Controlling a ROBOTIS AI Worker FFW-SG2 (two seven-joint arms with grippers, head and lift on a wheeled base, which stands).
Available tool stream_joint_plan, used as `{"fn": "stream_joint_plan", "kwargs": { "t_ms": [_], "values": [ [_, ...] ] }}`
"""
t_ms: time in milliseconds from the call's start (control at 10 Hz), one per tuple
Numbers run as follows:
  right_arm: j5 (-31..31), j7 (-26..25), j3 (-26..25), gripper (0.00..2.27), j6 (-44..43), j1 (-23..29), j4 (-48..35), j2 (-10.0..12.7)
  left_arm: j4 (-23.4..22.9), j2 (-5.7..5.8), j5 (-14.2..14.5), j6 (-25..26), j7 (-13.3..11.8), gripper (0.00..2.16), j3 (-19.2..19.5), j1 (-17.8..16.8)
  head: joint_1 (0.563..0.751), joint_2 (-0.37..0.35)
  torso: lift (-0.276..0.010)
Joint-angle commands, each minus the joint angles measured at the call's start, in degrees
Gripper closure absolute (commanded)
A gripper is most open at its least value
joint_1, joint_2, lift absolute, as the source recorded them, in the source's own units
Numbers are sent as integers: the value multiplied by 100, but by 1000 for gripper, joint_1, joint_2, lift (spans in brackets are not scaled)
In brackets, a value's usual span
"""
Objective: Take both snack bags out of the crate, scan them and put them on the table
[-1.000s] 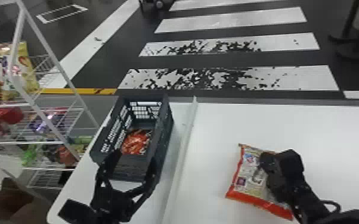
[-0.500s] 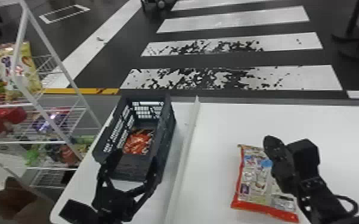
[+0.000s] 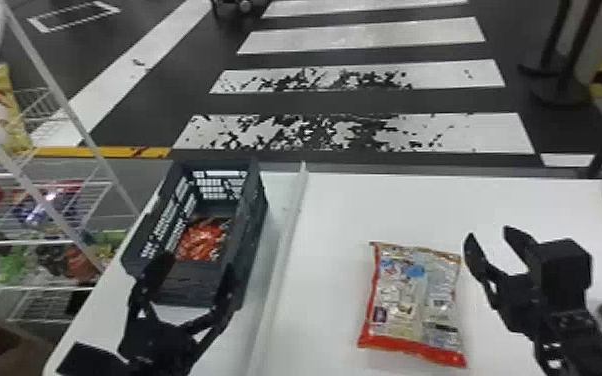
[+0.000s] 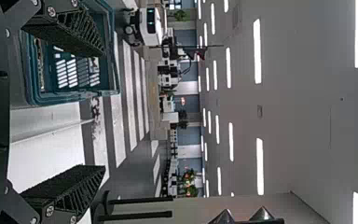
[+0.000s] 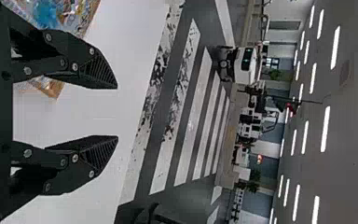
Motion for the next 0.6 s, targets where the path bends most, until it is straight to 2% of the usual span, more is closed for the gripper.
{"fn": "stream_joint_plan", "kwargs": {
  "t_ms": [0, 300, 500],
  "values": [
    [3, 29, -329, 39, 477, 192, -327, -148, 9, 0, 0, 0, 0, 147, 0, -5, 695, 164, -92],
    [30, 99, -900, 70, 1638, 403, -757, -262, 35, 0, 0, 0, 0, 147, 0, -5, 695, 77, -92],
    [12, 99, -1295, 63, 1954, 403, -740, -209, 62, 0, 0, 0, 0, 147, 0, -14, 695, 4, -92]
  ]
}}
